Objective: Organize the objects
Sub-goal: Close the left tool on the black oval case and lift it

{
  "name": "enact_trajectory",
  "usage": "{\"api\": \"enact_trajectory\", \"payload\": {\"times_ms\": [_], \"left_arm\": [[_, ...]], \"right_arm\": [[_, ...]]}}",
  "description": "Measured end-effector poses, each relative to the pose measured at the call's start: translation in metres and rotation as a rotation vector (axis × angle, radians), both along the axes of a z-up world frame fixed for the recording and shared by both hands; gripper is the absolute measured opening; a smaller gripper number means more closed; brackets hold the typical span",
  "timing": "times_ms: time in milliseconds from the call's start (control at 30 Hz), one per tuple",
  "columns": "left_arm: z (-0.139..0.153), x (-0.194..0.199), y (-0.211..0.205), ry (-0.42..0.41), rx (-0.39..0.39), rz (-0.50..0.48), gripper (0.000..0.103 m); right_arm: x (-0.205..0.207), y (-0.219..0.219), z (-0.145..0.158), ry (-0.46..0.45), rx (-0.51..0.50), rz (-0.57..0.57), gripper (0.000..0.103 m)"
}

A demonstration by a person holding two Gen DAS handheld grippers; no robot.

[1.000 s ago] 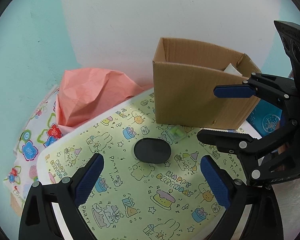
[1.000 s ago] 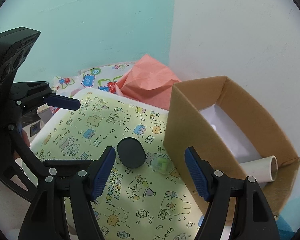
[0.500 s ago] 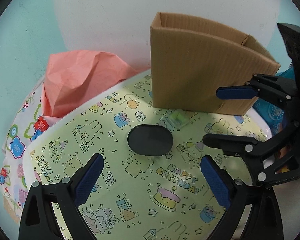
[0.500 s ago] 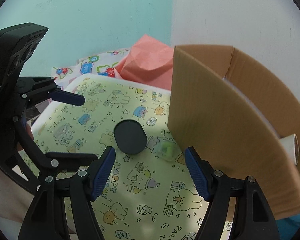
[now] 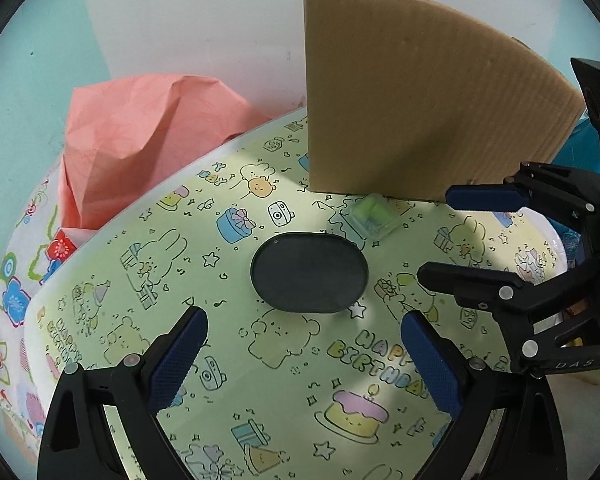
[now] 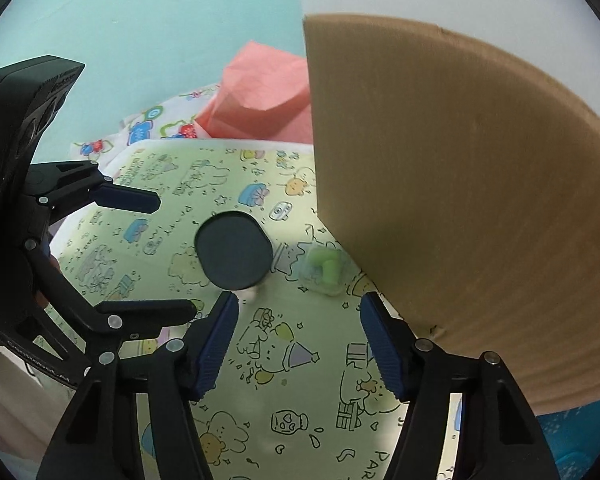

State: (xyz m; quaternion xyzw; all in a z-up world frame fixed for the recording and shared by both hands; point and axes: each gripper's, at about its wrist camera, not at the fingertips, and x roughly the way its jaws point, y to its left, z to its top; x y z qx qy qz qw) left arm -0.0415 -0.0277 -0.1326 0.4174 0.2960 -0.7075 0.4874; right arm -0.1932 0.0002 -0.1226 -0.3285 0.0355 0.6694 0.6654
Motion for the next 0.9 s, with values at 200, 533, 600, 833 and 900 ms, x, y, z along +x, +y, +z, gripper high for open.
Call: {"api": "enact_trajectory", "payload": {"times_ms": [200, 533, 600, 833, 900], "left_arm": [[-0.012, -0.001, -0.012, -0.008, 0.004, -0.021, 0.098], [-0.024, -0.007, -0.028, -0.023, 0.014, -0.075, 0.098], [-0.026, -0.008, -0.03, -0.021, 0.013, -0.089, 0.098], [-0.029, -0.012, -0.032, -0.033, 0.001, -0.125, 0.094], [-0.032, -0.009, -0.035, -0.033, 0.009, -0.115, 0.092]], "right_arm": [[0.005, 0.011, -0.008, 0.019, -0.012, -0.037, 0.057], [0.016, 0.021, -0.013, 0.041, -0.036, -0.093, 0.054], [0.017, 0.021, -0.014, 0.041, -0.038, -0.102, 0.054], [0.021, 0.02, -0.016, 0.011, -0.022, -0.13, 0.053], [0.023, 0.02, -0.015, 0.019, -0.025, -0.132, 0.053]]}}
